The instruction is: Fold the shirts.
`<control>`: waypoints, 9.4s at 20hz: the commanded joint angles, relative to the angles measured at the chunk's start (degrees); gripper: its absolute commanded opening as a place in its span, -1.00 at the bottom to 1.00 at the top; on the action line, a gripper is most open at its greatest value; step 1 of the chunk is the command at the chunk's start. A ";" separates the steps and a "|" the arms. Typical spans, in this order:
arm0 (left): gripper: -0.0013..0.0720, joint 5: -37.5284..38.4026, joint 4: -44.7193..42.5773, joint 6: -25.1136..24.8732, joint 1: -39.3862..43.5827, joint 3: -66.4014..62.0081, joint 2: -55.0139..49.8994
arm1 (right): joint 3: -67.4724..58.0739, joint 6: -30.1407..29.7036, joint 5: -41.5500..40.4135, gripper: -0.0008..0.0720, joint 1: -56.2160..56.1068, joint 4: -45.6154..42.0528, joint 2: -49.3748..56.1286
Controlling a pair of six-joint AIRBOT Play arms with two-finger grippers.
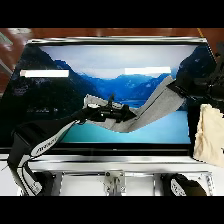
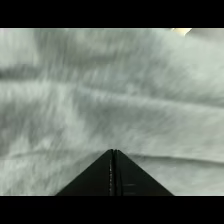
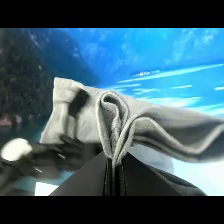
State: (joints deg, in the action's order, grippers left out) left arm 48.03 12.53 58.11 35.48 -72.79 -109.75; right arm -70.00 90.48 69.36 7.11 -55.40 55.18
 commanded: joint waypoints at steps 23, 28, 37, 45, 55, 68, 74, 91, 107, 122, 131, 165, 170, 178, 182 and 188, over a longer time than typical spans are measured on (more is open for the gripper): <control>-0.85 30.60 -24.85 1.22 -58.51 0.15 51.80 | -0.04 8.59 -57.46 -0.80 -48.26 26.27 42.14; -0.85 26.43 -25.46 1.20 -55.47 2.82 51.80 | -0.11 8.52 -58.29 0.44 -48.15 30.67 41.59; -0.85 25.51 -29.38 1.16 -55.21 6.05 51.80 | -0.15 9.44 -2.32 0.88 -19.89 -9.55 26.53; -0.85 25.53 -34.84 1.20 -55.21 6.01 51.82 | 13.03 7.61 -7.67 0.88 -12.11 -2.82 28.09; -0.85 25.46 -34.82 2.27 -55.21 6.01 51.84 | 13.81 -4.66 -12.15 0.63 -17.42 15.74 39.80; -0.85 25.46 -34.82 2.25 -55.17 6.01 51.82 | -14.62 -8.13 2.99 -0.80 -0.04 16.96 26.53; -0.85 25.53 -34.84 2.69 -55.17 6.03 51.80 | -24.24 -3.15 8.20 -0.80 18.75 16.94 25.66; -0.85 25.46 -34.84 2.67 -55.08 6.05 49.99 | -29.46 -13.14 -5.22 -0.81 41.38 10.82 25.66; -0.85 25.49 -34.84 2.67 -55.10 6.05 50.01 | -35.04 -12.35 -4.48 -0.81 41.11 17.81 25.68; -0.85 25.49 -34.84 2.69 -55.10 6.05 49.83 | -36.76 -26.77 0.46 -0.81 36.74 -7.87 30.12; -0.85 25.42 -34.84 2.67 -55.10 6.05 49.81 | -36.68 -11.76 29.64 -0.81 39.91 -21.55 27.96; -0.85 26.08 -97.11 27.76 -28.92 -13.16 38.12 | -23.93 -6.64 8.24 0.91 26.67 -18.64 10.62; 0.90 39.28 -100.85 28.13 -18.99 -22.25 24.98 | -17.20 -5.01 20.33 0.92 8.39 -24.63 16.00; 0.91 39.21 -100.85 28.13 -19.28 -22.25 24.17 | -16.44 -4.98 20.63 0.92 1.64 -24.15 16.74; 0.91 39.06 -100.85 28.13 -19.28 -22.25 23.71 | -16.44 -4.98 20.65 0.92 1.70 -24.22 16.74; 0.91 39.69 -100.85 28.13 -19.28 -22.25 23.71 | -16.44 -4.98 20.63 0.92 1.70 -24.22 16.74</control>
State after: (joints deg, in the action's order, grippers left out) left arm 87.26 -88.25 86.21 16.23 -94.98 -86.00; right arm -86.46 85.49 89.97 8.93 -79.64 71.90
